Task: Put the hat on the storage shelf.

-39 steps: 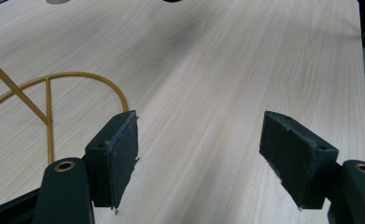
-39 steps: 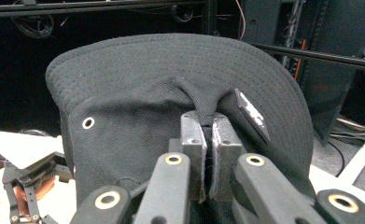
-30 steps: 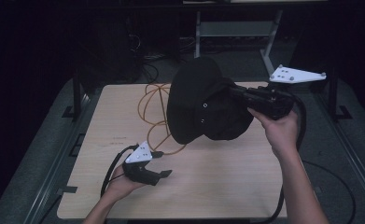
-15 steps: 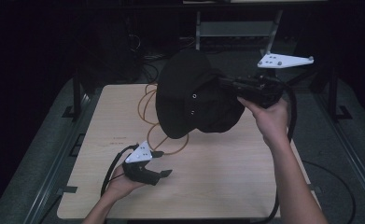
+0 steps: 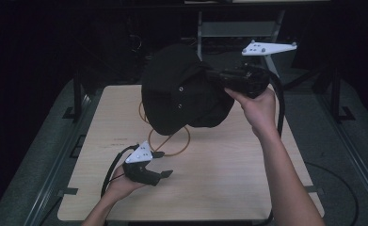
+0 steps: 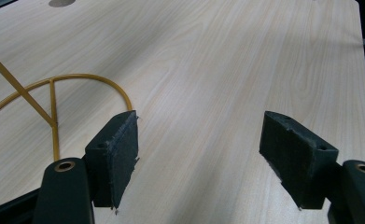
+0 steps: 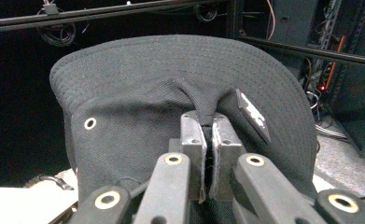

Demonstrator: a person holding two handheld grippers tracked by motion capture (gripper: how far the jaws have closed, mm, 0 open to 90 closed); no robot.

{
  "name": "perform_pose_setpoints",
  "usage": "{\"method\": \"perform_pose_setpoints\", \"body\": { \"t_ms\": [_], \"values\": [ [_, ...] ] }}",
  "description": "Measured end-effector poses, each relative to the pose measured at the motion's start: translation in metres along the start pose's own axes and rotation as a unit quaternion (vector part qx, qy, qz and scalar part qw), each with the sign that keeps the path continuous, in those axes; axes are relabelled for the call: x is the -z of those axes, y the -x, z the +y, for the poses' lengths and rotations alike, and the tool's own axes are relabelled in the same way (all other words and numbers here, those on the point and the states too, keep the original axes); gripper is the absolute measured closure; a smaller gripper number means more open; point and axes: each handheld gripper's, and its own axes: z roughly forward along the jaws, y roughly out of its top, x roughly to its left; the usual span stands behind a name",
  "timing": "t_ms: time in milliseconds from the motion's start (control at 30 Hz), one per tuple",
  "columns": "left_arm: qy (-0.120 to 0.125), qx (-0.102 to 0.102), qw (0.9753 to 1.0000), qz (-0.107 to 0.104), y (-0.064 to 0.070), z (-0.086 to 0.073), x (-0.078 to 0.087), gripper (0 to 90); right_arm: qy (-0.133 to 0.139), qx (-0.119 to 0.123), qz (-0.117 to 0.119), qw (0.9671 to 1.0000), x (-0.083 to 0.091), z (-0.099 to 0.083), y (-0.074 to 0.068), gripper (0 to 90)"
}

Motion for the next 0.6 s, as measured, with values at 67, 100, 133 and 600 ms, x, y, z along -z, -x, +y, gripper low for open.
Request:
{"method": "perform_pose_setpoints", "body": {
  "t_ms": [67, 100, 133, 600],
  "values": [
    [-0.004, -0.002, 1.0000, -0.002, 0.001, 0.000, -0.001, 27.7, -0.003, -0.001, 0.004, 1.0000, -0.004, 0.002, -0.001, 86.0],
    [-0.002, -0.004, 1.0000, -0.002, 0.001, 0.000, -0.001, 27.7, -0.006, -0.002, 0.006, 1.0000, -0.007, 0.004, -0.001, 86.0],
    [-0.006, -0.009, 0.9999, -0.003, 0.001, 0.000, -0.002, 27.7, -0.007, 0.000, 0.006, 1.0000, -0.009, 0.005, -0.001, 86.0],
    [-0.004, -0.004, 1.0000, -0.007, 0.000, -0.001, -0.003, 27.7, -0.029, 0.000, 0.016, 0.9995, -0.033, 0.022, 0.000, 85.9]
  ]
}}
